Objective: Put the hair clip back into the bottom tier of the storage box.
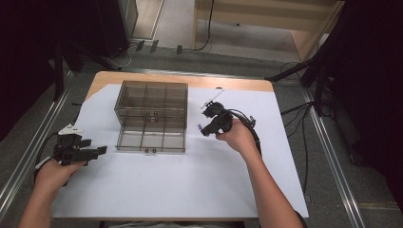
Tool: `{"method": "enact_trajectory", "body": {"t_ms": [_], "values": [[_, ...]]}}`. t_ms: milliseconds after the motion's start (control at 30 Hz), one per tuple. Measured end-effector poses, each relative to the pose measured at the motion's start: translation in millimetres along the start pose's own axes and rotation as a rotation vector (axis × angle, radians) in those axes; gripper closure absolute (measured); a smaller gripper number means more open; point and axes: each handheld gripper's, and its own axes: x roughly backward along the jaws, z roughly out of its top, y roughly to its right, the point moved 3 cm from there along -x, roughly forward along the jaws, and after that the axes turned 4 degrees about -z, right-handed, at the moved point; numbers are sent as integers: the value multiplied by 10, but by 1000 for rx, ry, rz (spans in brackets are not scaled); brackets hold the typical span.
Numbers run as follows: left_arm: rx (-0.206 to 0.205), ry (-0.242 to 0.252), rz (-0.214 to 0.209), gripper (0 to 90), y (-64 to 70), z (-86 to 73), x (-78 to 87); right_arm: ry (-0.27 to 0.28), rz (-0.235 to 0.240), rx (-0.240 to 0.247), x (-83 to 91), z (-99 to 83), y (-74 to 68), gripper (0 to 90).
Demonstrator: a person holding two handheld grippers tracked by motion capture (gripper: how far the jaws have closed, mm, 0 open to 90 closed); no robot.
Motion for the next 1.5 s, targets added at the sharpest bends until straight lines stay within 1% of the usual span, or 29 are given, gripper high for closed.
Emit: {"method": "enact_trajectory", "body": {"t_ms": [67,133,233,267,300,500,567,667,700,933,1000,1067,1167,1267,1500], "values": [[0,-2,2,277,5,-4,5,0,1,10,1,14,-40,776],[0,-1,4,277,7,-4,8,-5,3,8,6,17,-59,776],[-4,2,3,277,11,-6,11,1,10,23,11,42,-123,776],[-4,2,3,277,11,-6,11,1,10,23,11,42,-123,776],[-5,1,4,277,11,-7,13,2,12,34,14,53,-147,777],[-1,3,8,277,9,-25,28,4,21,43,12,88,-198,776],[0,1,12,277,-3,-41,48,3,25,58,-7,115,-230,776],[2,1,18,277,-10,-52,58,-1,28,56,-20,134,-265,776],[7,0,17,277,-11,-65,68,-2,32,72,-38,151,-283,776],[13,2,26,277,-26,-107,108,-2,38,98,-82,212,-358,776],[19,2,27,276,-37,-120,127,-5,44,98,-92,225,-376,776],[21,7,36,276,-54,-132,144,-9,44,105,-109,240,-393,776],[29,9,38,276,-60,-150,161,-12,51,115,-134,264,-430,776],[27,6,42,276,-64,-163,173,-9,48,125,-150,292,-462,776],[43,7,56,276,-86,-229,227,-7,64,143,-199,362,-533,776]]}}
